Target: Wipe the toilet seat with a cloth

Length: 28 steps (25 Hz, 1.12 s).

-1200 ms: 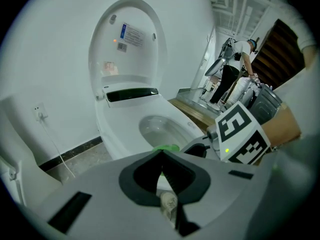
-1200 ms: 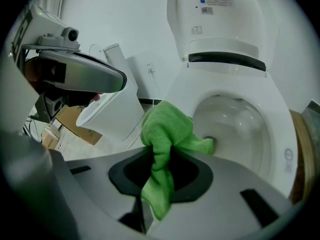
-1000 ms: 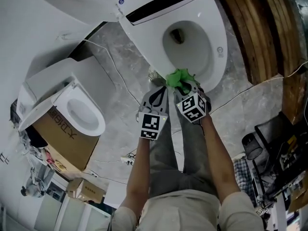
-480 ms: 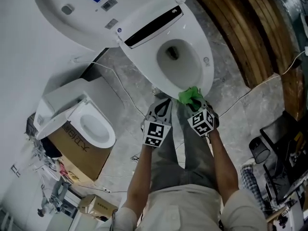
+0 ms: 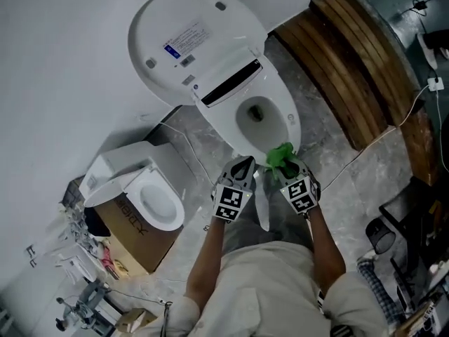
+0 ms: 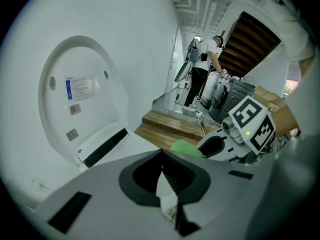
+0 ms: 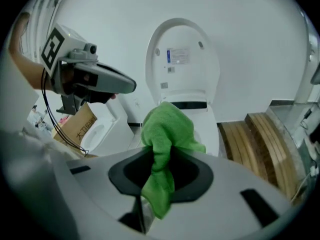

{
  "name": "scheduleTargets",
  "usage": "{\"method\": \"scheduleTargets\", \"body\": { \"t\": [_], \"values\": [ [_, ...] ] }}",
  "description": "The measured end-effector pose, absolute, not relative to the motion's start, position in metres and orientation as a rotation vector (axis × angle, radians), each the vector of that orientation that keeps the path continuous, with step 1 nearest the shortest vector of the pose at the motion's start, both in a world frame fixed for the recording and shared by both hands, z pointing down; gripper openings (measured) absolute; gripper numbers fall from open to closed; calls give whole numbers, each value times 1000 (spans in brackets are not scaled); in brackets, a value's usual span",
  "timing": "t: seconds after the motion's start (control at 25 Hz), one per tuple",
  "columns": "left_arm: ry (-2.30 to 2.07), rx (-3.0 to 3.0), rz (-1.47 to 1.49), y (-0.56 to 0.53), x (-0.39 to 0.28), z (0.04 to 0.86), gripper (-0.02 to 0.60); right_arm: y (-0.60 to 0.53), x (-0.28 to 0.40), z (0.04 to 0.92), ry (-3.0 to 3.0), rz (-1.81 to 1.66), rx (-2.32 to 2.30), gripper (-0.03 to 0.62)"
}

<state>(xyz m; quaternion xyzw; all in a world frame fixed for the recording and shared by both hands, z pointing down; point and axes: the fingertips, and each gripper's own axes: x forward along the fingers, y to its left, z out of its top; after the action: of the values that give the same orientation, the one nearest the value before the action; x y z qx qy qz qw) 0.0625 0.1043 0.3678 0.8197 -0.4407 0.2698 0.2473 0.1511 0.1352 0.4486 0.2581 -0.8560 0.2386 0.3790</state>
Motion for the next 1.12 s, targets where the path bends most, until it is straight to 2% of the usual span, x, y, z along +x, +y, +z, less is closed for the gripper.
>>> {"method": "scheduleTargets", "body": {
  "t": [0.24, 0.52, 0.8, 1.12],
  "values": [
    [-1340, 2318, 686, 69, 64, 279, 12, 75, 153, 339, -2361, 461, 738, 98],
    [-1478, 2410, 581, 72, 60, 173, 12, 60, 144, 215, -2538, 280, 783, 100],
    [-1642, 2400, 437, 77, 42, 113, 12, 60, 128, 129, -2673, 70, 787, 94],
    [-1583, 2541, 315, 80, 31, 61, 12, 66, 119, 46, -2650, -88, 959, 94]
  ]
}}
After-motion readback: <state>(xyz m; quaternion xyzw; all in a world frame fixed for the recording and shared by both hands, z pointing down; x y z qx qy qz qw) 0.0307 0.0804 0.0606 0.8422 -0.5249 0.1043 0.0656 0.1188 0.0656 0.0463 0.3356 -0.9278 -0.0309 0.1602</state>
